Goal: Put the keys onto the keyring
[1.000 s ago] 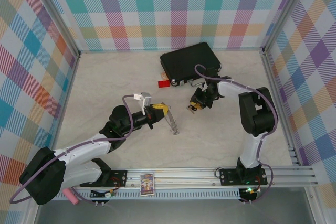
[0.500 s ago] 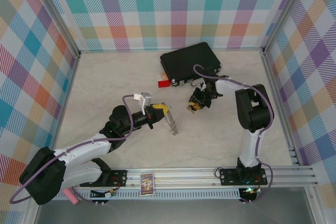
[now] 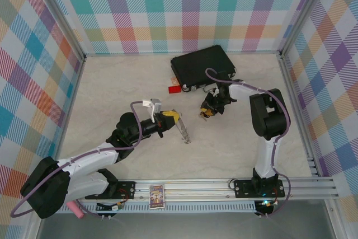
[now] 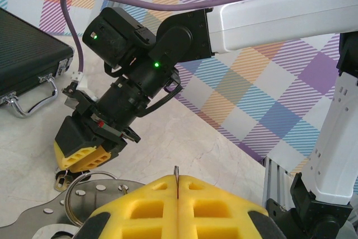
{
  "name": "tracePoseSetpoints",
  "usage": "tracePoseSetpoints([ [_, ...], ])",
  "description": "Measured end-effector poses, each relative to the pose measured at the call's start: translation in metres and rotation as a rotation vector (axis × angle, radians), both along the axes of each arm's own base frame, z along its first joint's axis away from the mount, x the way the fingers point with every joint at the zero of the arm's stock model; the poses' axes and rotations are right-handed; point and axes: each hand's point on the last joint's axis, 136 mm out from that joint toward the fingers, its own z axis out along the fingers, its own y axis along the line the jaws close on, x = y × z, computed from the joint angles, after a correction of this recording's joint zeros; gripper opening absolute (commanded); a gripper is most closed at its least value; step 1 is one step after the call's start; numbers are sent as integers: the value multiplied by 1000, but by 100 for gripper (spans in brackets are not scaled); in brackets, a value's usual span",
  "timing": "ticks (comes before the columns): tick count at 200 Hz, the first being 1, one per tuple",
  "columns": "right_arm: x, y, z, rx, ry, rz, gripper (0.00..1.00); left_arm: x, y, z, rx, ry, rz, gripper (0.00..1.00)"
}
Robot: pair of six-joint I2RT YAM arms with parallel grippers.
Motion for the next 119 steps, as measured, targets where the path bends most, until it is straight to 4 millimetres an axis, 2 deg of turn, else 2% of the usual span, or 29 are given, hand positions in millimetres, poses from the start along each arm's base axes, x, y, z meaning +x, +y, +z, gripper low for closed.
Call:
tracePoseSetpoints([
  [119,1,1,5,-2,-3,28,25,0,0,0,0,0,0,0],
])
